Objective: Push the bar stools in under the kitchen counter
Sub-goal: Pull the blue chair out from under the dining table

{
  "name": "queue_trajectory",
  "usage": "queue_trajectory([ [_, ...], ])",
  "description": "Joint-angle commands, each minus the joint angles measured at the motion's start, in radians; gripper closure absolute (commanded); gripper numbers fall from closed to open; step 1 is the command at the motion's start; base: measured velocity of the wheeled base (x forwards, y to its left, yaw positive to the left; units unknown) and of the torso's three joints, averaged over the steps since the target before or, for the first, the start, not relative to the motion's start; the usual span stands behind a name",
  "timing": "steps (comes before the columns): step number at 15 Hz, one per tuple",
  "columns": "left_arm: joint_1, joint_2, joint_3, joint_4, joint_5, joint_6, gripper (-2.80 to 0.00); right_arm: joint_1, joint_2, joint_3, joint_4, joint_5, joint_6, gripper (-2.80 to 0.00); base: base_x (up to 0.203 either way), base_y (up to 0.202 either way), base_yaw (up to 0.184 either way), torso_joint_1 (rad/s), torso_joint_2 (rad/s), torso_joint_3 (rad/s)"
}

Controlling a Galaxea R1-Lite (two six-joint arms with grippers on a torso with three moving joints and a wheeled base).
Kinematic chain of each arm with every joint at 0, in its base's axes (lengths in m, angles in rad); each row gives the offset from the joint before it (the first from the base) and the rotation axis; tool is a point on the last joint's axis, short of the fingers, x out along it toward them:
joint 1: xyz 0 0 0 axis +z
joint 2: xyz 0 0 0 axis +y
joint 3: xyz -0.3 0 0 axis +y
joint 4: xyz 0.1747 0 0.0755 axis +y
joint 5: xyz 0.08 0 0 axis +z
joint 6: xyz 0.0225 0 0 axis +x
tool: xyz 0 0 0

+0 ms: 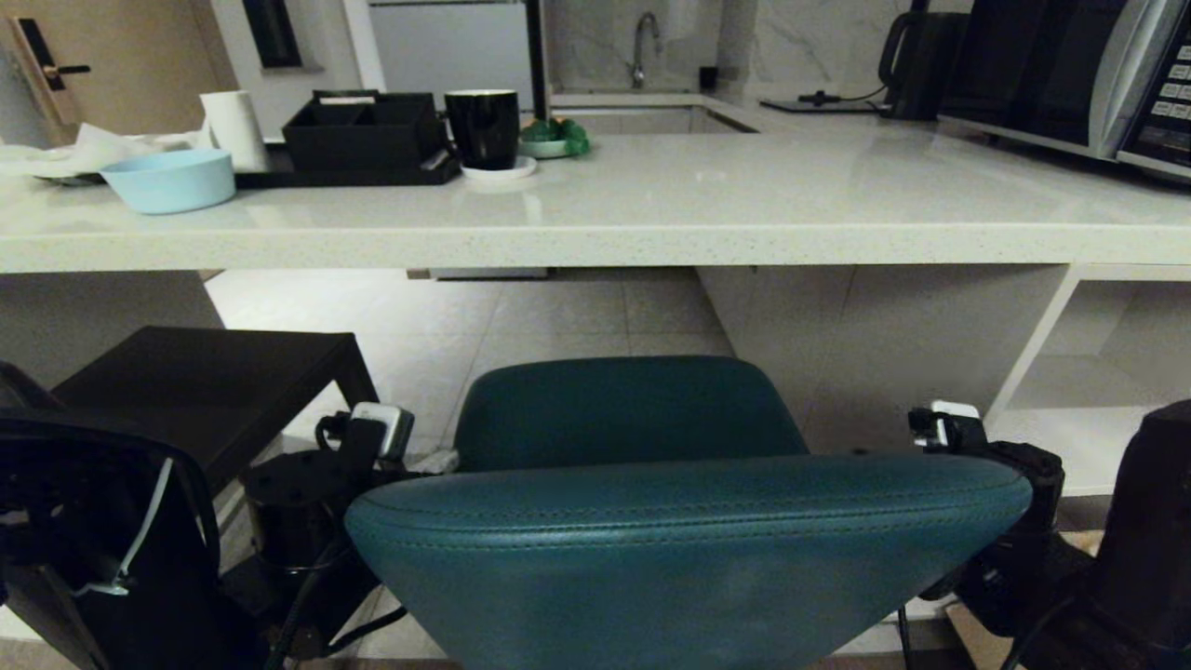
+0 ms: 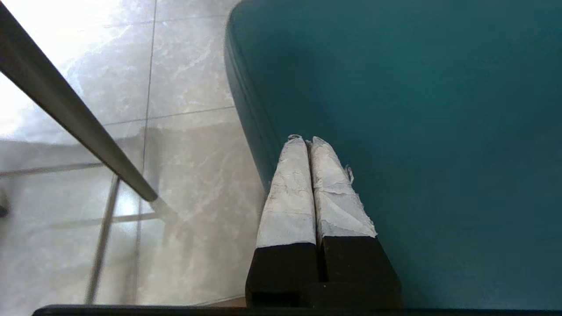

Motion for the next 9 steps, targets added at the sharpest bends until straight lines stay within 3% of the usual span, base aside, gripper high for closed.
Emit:
queue_trajectory([
  [1, 0.013, 0.026, -0.008, -0.008, 0.002, -0.004, 0.0, 0.032, -0.071, 0.063, -0.01, -0.012, 0.002, 0.0, 0.0, 0.0, 0.0, 0.0, 0.0, 0.0],
  [4, 0.02, 0.06, -0.024, -0.008, 0.002, -0.003, 0.0, 0.102, -0.145, 0.076, -0.01, -0.023, -0.005, 0.0, 0.0, 0.0, 0.0, 0.0, 0.0, 0.0],
  [9, 0.025, 0.056, -0.009, -0.008, 0.008, -0.004, 0.0, 0.069, -0.069, 0.041, -0.01, -0.036, 0.009, 0.0, 0.0, 0.0, 0.0, 0.0, 0.0, 0.0],
])
